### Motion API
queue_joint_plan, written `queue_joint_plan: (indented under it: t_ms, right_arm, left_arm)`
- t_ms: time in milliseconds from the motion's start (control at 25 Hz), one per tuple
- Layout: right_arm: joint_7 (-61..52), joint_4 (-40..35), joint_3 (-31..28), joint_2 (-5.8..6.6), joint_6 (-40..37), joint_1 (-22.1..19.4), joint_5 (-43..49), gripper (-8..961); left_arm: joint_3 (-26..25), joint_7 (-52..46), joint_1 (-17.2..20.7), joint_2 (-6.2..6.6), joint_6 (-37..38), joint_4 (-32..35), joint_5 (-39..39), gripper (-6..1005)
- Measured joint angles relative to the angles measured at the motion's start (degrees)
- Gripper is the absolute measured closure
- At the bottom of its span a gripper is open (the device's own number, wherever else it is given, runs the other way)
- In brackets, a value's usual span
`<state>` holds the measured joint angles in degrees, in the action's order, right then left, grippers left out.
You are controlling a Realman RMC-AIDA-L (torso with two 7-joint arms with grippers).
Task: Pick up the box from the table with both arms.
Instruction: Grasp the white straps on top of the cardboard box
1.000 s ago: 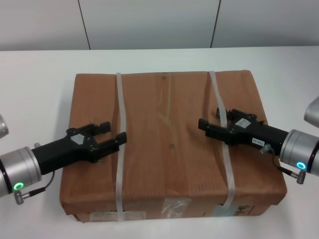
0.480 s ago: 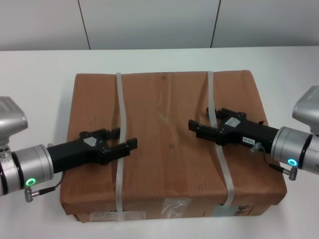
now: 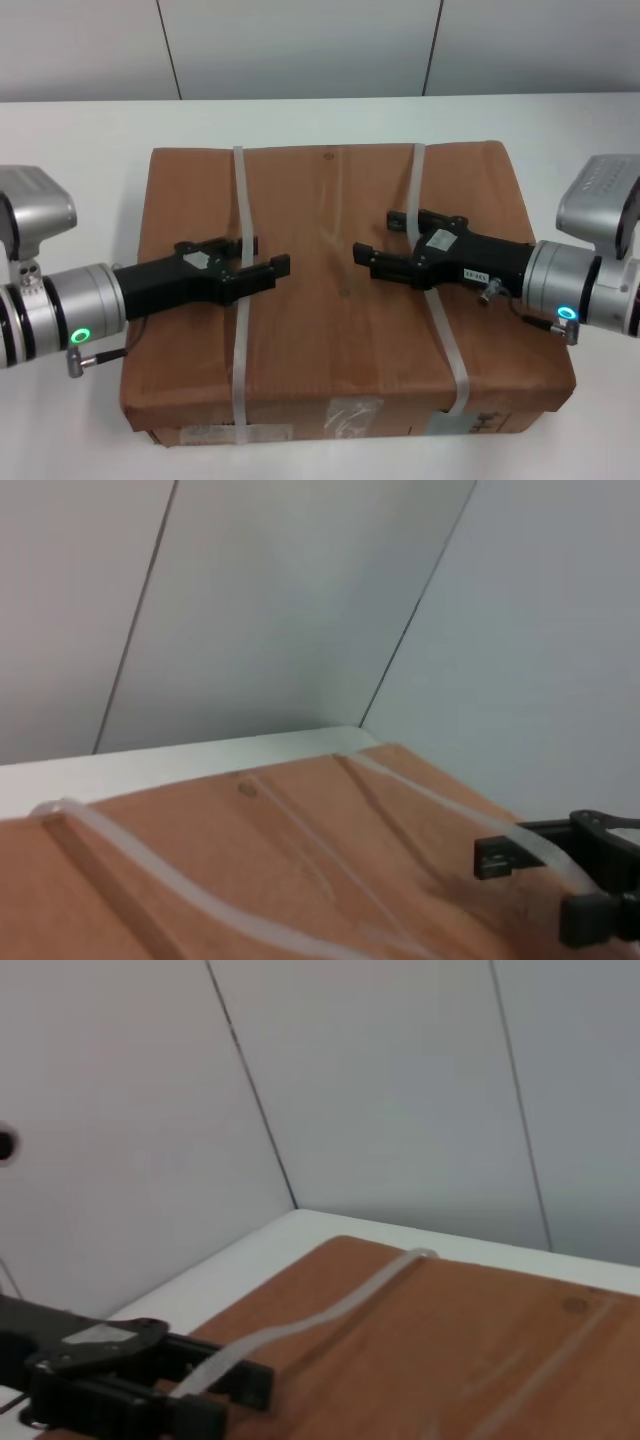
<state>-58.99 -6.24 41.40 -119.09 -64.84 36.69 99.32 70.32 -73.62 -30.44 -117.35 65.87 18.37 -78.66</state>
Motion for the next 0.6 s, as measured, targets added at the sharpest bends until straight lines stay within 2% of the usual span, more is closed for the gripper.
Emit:
queue_joint_plan:
  t_ms: [200, 400, 600]
  right_arm:
    - [2.01, 0.06, -0.07, 0.00, -0.76, 0.50, -0.19, 141]
    - [3.65, -0.37, -0.41, 0.00, -1.00, 0.52, -0.44, 244]
    - [6.99, -0.20, -0.43, 0.00, -0.78, 0.33, -2.32, 347]
  left_arm:
    - [0.00, -0.87, -0.83, -0.07, -0.10, 0.00, 0.11, 379]
    - [0.00, -0.67, -1.29, -0.04, -0.26, 0.00, 0.17, 380]
    - [-0.13, -0.32, -1.34, -0.02, -0.29, 0.14, 0.17, 498]
